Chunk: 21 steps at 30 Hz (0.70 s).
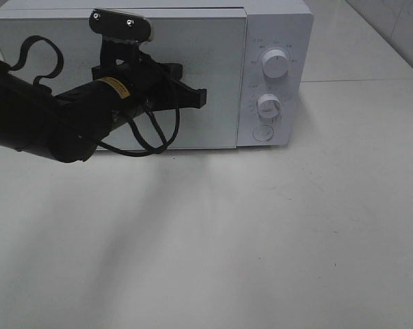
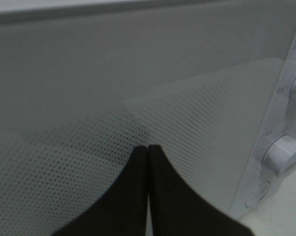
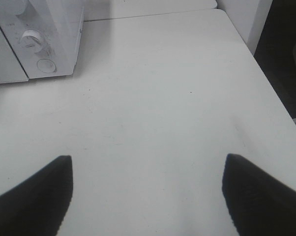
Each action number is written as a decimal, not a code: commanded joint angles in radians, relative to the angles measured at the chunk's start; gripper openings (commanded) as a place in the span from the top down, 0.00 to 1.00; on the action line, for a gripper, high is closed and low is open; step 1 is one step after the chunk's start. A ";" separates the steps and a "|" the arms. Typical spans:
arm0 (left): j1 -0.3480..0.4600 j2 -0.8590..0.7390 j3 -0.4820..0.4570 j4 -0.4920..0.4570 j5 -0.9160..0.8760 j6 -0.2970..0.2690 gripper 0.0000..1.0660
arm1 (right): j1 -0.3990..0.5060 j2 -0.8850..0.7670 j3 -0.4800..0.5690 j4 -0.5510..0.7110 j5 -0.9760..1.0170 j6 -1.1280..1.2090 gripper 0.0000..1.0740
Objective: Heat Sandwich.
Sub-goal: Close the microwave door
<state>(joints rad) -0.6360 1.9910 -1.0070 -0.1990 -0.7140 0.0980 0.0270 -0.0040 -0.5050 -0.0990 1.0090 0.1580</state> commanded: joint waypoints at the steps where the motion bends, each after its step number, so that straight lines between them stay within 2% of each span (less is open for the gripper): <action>1: 0.015 0.026 -0.085 -0.094 -0.026 0.022 1.00 | -0.004 -0.027 0.003 -0.003 -0.012 -0.004 0.29; 4: 0.015 0.045 -0.126 -0.112 0.000 0.029 1.00 | -0.004 -0.027 0.003 -0.003 -0.012 -0.004 0.29; 13: -0.026 0.027 -0.123 -0.104 0.053 0.028 1.00 | -0.004 -0.027 0.003 -0.003 -0.012 -0.004 0.29; 19: -0.068 -0.013 -0.123 -0.105 0.193 0.043 1.00 | -0.004 -0.027 0.003 -0.003 -0.012 -0.004 0.29; 21: -0.084 -0.041 -0.121 -0.105 0.302 0.043 1.00 | -0.004 -0.027 0.003 -0.003 -0.012 -0.004 0.29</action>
<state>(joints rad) -0.7050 1.9740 -1.1200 -0.2970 -0.4670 0.1350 0.0270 -0.0040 -0.5050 -0.0990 1.0090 0.1580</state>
